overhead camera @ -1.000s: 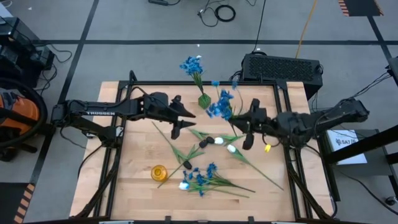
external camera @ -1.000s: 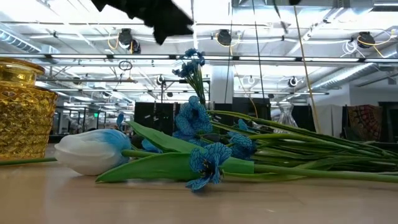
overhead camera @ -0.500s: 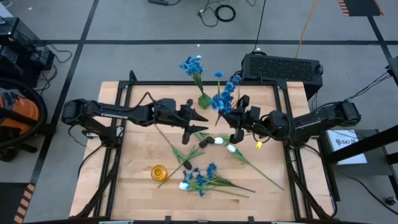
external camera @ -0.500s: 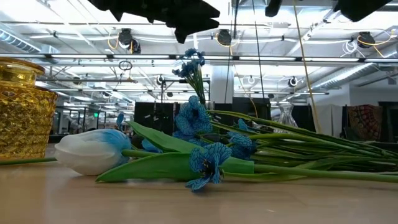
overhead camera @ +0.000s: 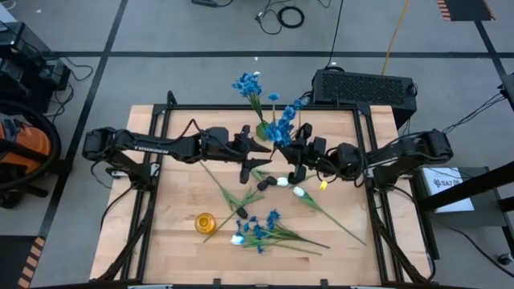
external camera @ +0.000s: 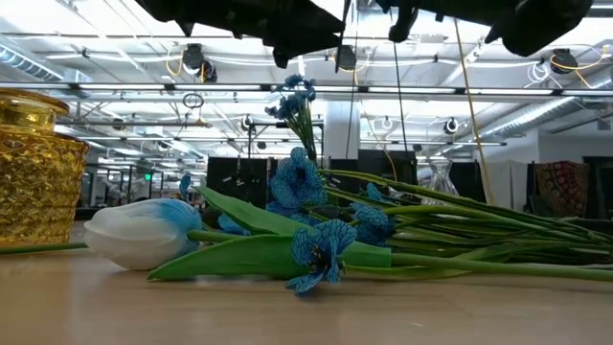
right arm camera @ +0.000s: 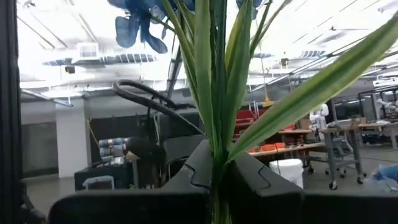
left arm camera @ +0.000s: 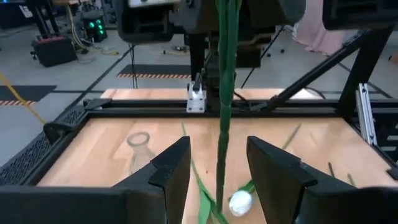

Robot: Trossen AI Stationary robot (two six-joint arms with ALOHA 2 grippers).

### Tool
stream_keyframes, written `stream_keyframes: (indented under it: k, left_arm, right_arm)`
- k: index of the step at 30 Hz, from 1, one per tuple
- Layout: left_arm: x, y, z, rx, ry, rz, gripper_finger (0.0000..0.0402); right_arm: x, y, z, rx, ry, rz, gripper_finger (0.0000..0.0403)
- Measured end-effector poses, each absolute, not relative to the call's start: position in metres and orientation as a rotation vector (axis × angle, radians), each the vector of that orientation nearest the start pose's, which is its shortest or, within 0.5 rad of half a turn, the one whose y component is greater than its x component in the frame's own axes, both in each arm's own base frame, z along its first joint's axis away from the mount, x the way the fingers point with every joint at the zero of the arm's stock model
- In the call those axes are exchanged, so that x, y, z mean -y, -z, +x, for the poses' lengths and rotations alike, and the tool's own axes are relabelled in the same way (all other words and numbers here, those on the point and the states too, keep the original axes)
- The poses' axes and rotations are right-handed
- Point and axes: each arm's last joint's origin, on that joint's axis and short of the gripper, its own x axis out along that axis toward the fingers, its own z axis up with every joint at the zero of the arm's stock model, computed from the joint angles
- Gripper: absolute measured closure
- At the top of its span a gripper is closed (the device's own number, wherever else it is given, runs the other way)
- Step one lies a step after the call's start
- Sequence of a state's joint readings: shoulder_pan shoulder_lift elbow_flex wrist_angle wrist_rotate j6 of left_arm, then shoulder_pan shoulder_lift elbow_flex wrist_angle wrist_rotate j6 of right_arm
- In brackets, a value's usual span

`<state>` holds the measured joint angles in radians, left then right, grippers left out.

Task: Sort flowers into vase by color
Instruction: Put the top blue flowers into the green vase

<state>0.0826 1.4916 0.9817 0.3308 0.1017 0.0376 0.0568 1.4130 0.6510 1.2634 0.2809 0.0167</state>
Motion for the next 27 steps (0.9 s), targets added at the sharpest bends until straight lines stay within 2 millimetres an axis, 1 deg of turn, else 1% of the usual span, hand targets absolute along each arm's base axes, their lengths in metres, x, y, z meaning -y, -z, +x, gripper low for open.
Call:
stream_keyframes:
  k: [2,4,7,10,16,17,19,23,27]
  left_arm:
    - [-0.025,-0.279,0.34,-0.174,0.023,0.016,0.0238]
    - [-0.026,-0.271,0.345,-0.185,0.014,0.011,0.0238]
    - [-0.029,-0.264,0.35,-0.185,-0.028,-0.007,0.0252]
    - [-0.034,-0.265,0.35,-0.18,-0.052,-0.007,0.0286]
    - [-0.041,-0.265,0.346,-0.205,-0.044,-0.006,0.0376]
    - [-0.042,-0.264,0.346,-0.213,-0.043,-0.002,0.0385]
    - [-0.044,-0.261,0.345,-0.243,-0.047,0.006,0.0389]
    - [-0.051,-0.263,0.34,-0.279,-0.068,0.001,0.0379]
    - [-0.058,-0.268,0.328,-0.337,-0.091,-0.003,0.0382]
  right_arm:
    - [-0.006,-0.284,0.282,0.512,0.221,0.099,0.039]
    - [-0.005,-0.282,0.283,0.517,0.225,0.098,0.039]
    - [-0.005,-0.282,0.283,0.518,0.23,0.092,0.039]
    - [-0.004,-0.283,0.283,0.517,0.239,0.064,0.039]
    - [-0.002,-0.282,0.283,0.504,0.255,0.05,0.0384]
    - [-0.001,-0.281,0.284,0.491,0.256,0.062,0.038]
    - [0.002,-0.278,0.285,0.463,0.255,0.098,0.0369]
    - [0.004,-0.274,0.287,0.387,0.26,0.116,0.0333]
    - [0.009,-0.271,0.285,0.291,0.277,0.115,0.0295]
